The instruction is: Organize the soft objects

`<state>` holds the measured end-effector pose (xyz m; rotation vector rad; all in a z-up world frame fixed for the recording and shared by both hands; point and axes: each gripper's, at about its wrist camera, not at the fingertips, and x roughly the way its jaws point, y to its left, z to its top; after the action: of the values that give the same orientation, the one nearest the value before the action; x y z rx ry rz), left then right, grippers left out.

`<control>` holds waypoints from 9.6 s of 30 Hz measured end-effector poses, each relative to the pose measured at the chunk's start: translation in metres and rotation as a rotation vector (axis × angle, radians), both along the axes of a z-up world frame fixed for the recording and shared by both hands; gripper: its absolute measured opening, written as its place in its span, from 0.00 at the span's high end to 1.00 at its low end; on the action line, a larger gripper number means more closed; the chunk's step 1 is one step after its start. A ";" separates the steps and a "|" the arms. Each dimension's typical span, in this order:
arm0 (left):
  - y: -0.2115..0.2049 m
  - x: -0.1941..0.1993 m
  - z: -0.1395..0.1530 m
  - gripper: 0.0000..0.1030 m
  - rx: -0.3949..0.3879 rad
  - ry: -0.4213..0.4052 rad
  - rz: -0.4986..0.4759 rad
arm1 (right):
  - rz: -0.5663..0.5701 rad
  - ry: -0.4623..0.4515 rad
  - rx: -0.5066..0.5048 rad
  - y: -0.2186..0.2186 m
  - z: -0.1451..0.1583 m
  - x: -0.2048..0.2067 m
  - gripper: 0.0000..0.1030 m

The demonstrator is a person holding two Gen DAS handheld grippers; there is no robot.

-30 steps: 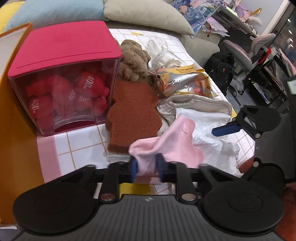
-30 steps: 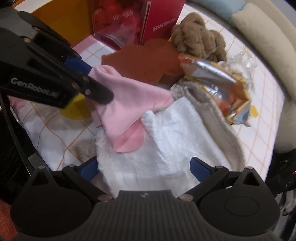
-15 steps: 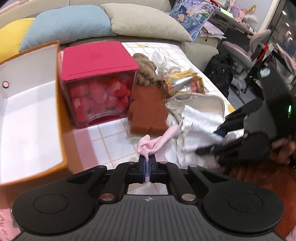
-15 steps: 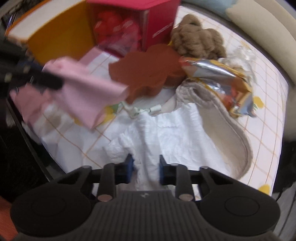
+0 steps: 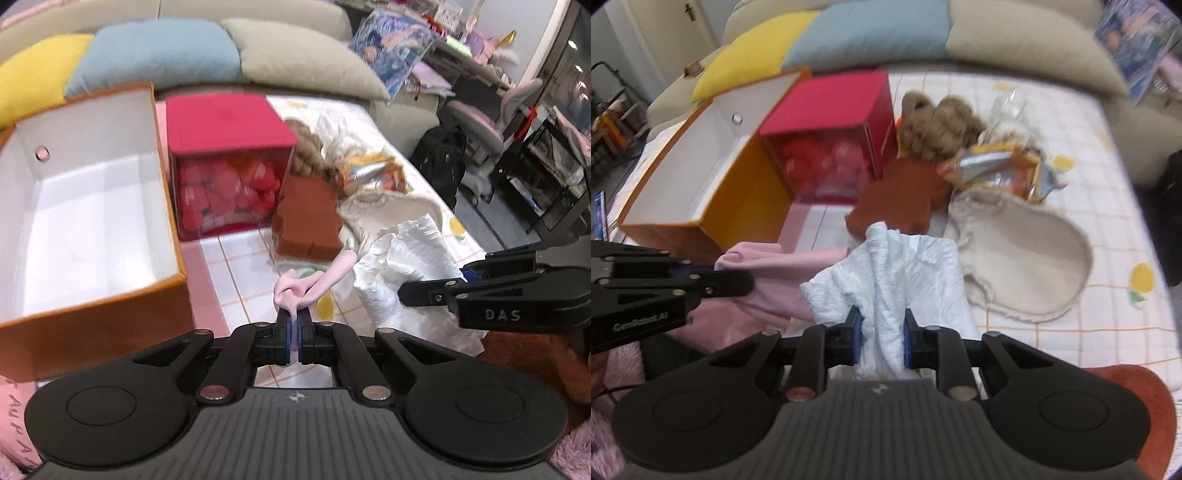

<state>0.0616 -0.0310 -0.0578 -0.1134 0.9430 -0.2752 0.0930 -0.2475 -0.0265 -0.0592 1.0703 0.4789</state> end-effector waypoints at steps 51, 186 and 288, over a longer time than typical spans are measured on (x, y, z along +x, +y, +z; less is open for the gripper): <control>0.118 0.042 -0.020 0.96 0.530 0.085 0.069 | 0.486 0.045 -0.169 0.268 -0.019 0.085 0.81; -0.037 0.040 -0.036 0.41 0.170 0.089 -0.016 | -0.250 0.154 -0.109 -0.018 -0.033 0.020 0.52; -0.026 0.041 -0.028 0.97 -0.043 -0.010 -0.033 | -0.306 0.048 0.045 -0.035 -0.021 0.025 0.63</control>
<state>0.1021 -0.0567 -0.0858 -0.1363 0.9303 -0.3262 0.1181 -0.2825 -0.0479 0.1553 1.0928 0.2282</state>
